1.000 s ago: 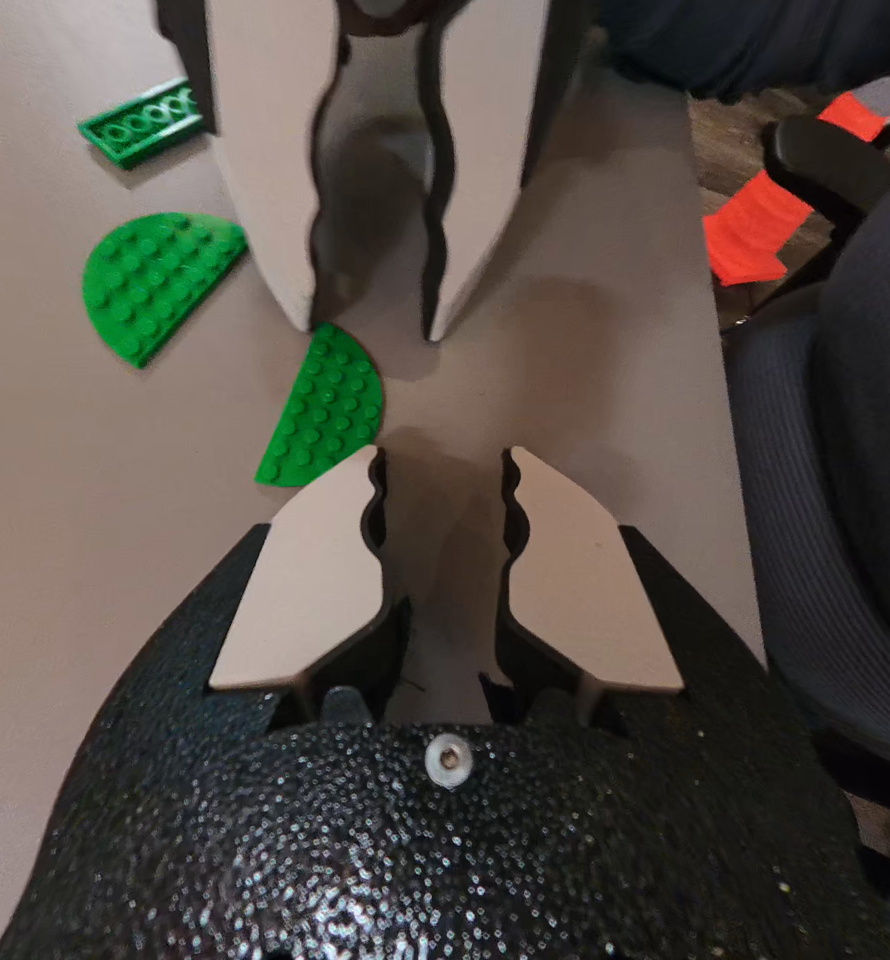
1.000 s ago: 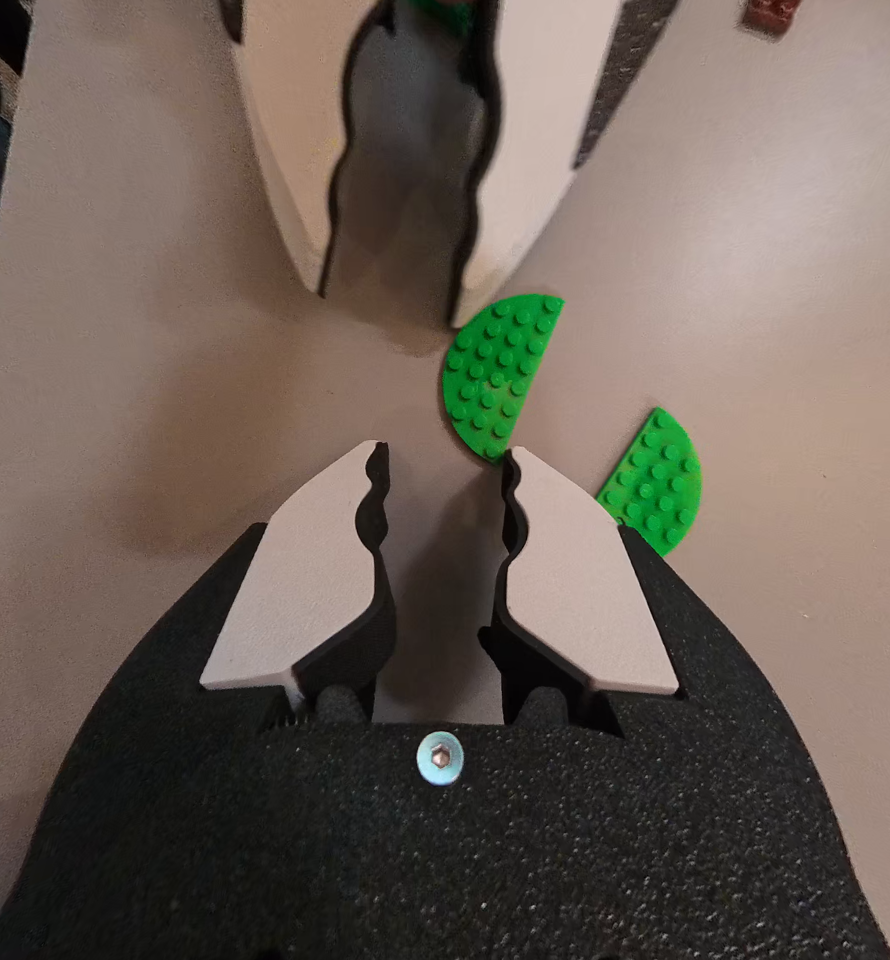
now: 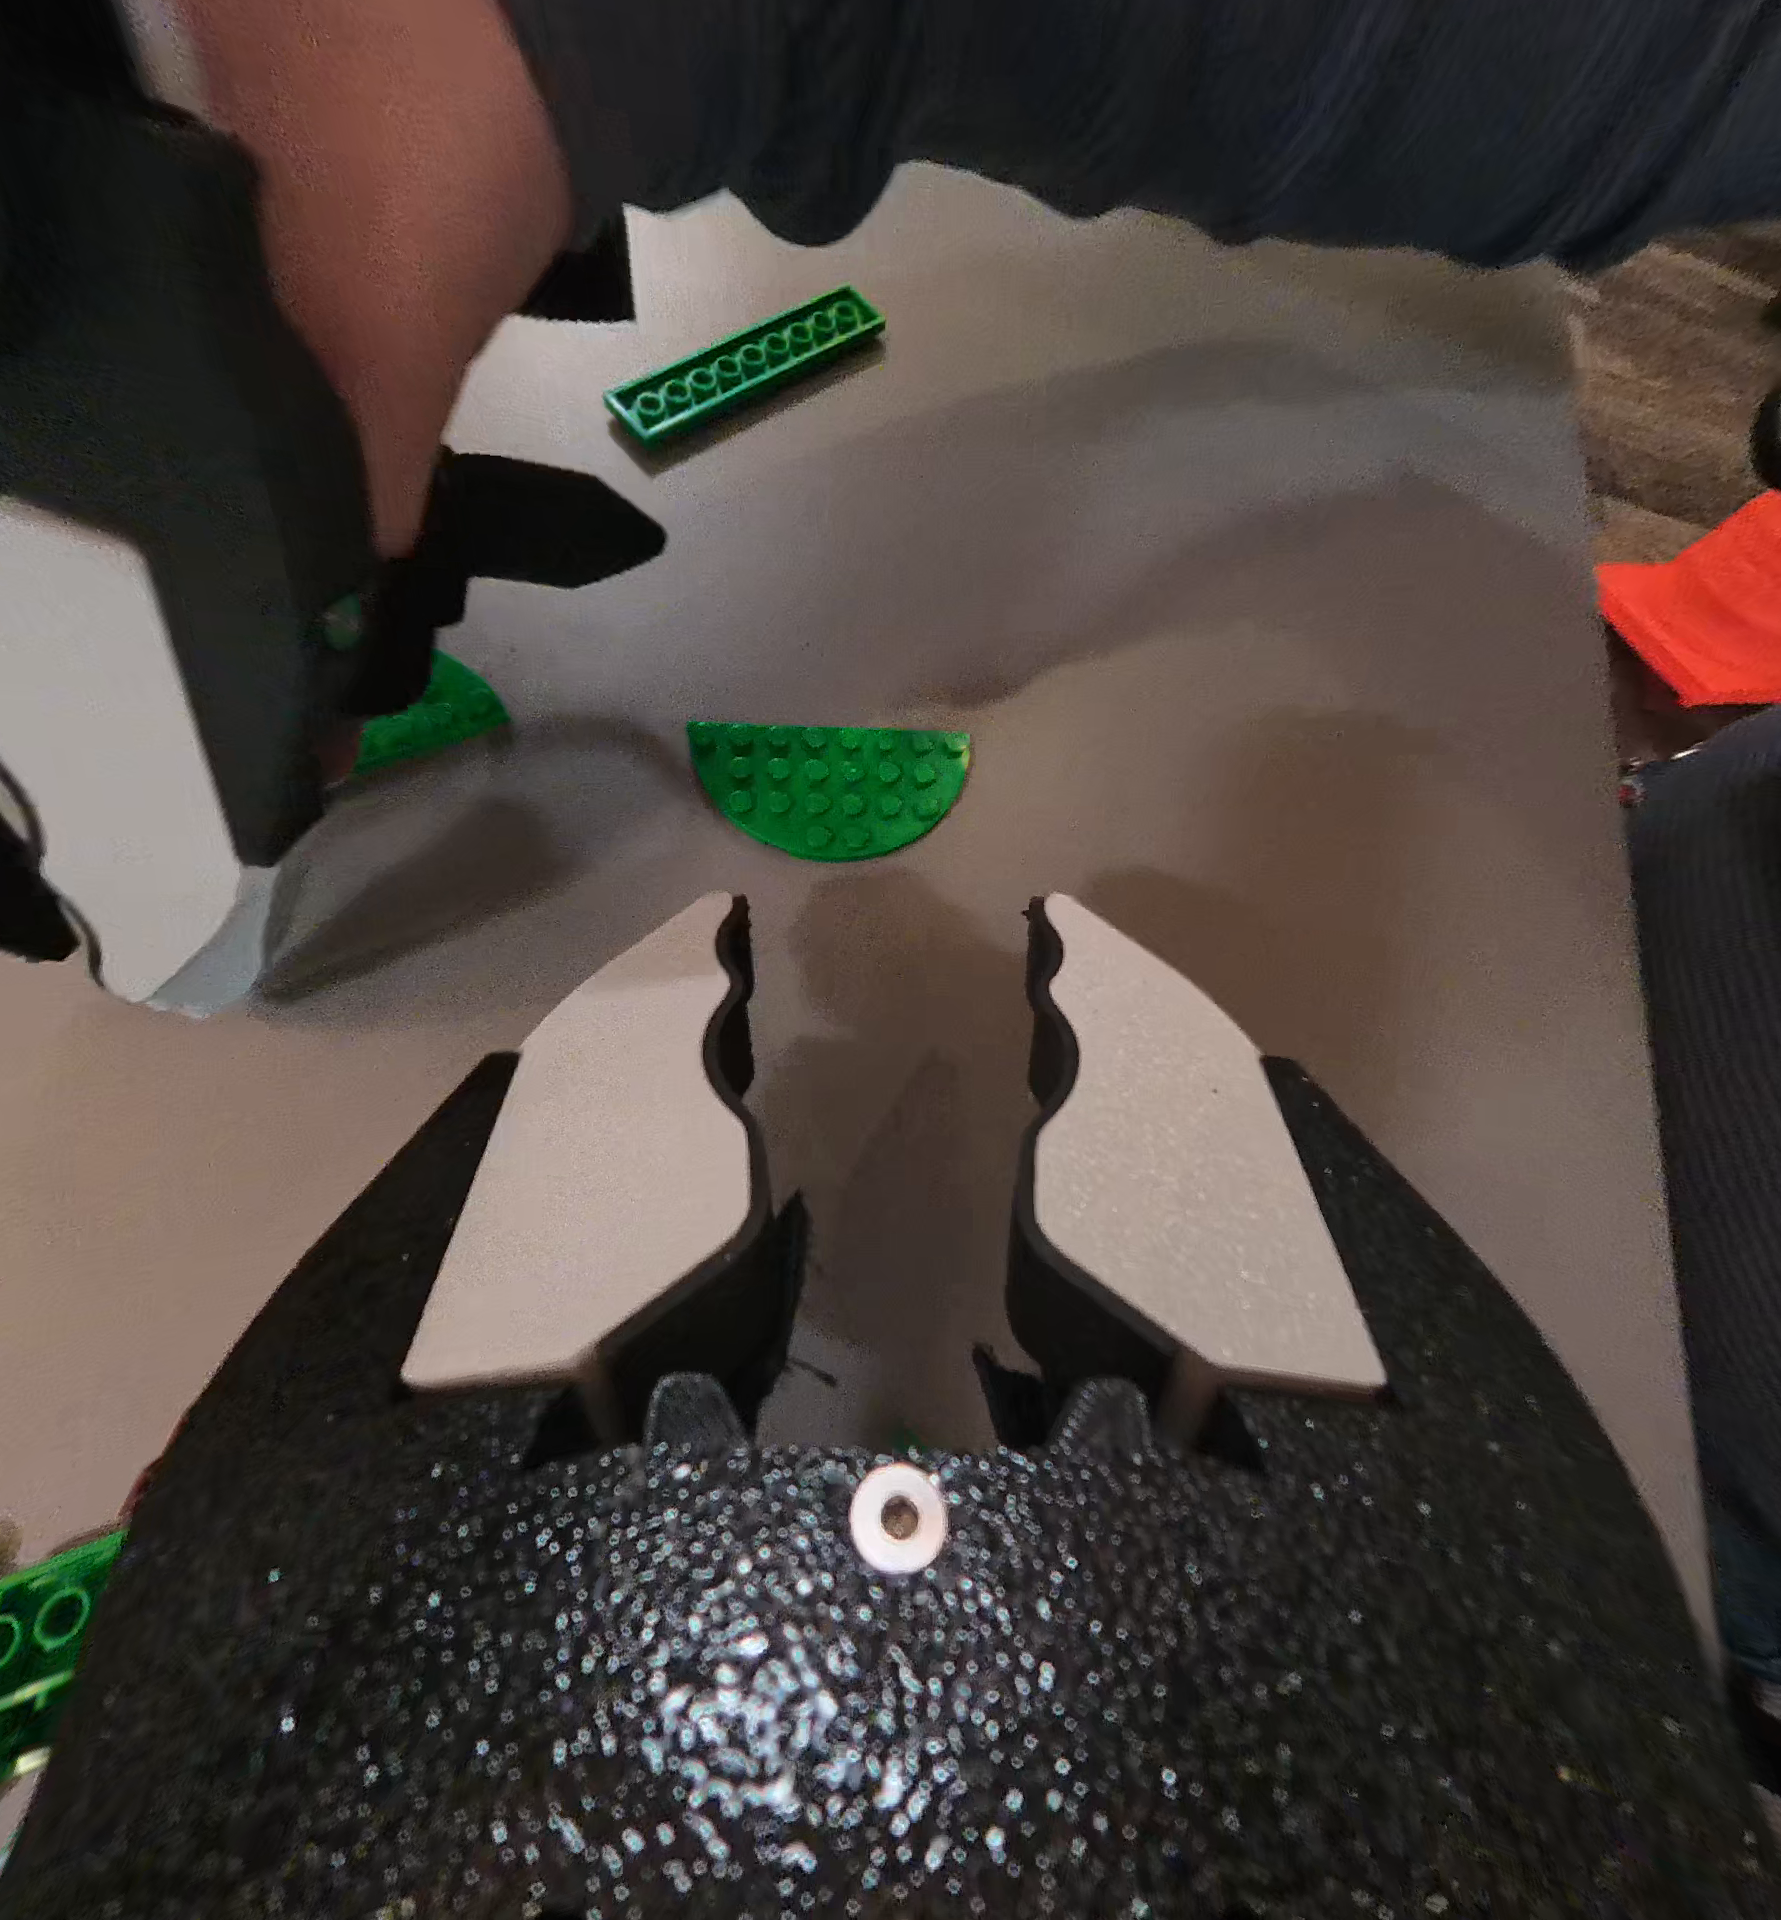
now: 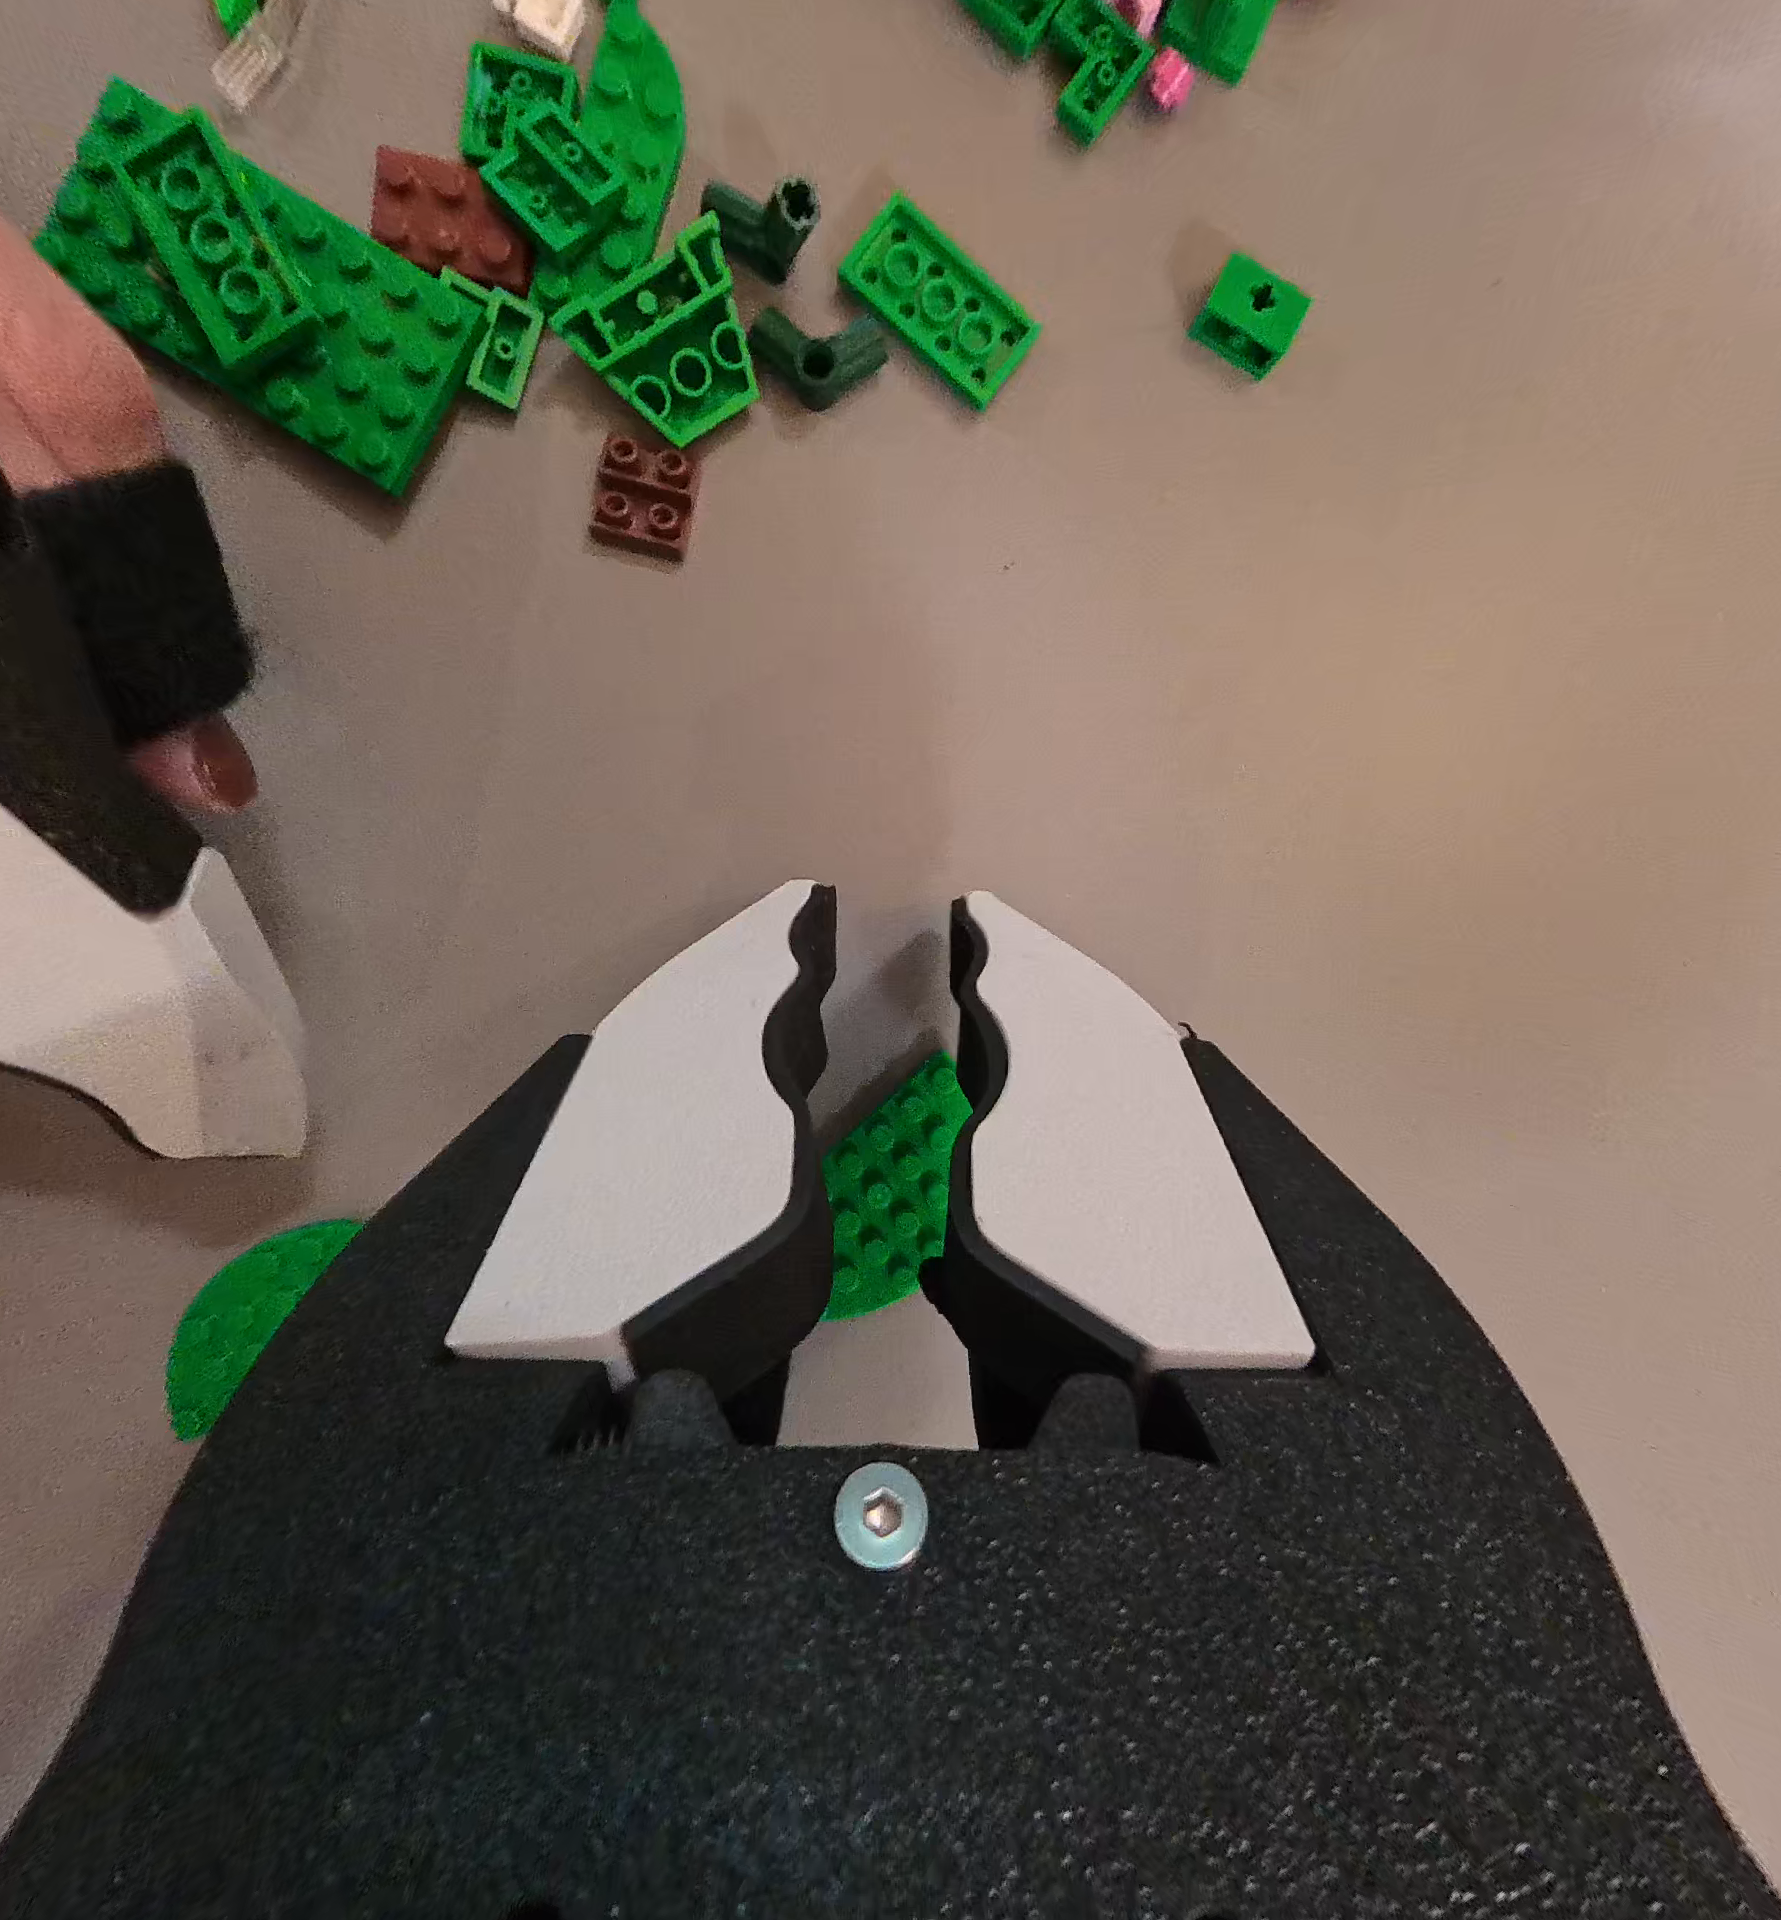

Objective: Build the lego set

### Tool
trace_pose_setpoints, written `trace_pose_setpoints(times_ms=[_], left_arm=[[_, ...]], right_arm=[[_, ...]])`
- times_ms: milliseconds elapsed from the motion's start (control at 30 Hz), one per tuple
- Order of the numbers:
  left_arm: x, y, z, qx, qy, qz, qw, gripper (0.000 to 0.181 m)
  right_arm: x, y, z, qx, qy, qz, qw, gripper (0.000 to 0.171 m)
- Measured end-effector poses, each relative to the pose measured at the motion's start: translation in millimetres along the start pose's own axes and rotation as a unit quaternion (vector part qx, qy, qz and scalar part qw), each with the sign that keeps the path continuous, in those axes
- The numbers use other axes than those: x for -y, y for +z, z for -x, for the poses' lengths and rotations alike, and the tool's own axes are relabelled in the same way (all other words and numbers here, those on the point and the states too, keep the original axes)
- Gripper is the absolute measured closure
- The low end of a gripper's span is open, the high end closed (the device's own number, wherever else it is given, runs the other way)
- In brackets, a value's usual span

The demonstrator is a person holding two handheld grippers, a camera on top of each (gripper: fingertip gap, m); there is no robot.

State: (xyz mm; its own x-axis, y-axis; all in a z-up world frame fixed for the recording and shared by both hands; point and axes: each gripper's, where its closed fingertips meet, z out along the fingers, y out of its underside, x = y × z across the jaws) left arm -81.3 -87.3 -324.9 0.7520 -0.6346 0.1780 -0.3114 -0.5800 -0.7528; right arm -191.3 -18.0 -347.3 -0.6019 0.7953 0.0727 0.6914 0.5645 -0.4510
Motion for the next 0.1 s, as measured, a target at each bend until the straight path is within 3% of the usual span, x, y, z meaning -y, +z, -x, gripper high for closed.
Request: trace_pose_setpoints(times_ms=[100], left_arm=[[2,11,0,0.019,0.018,0.002,1.0,0.132]], right_arm=[[-5,-13,-3,-0.005,0.014,-0.025,1.0,0.145]])
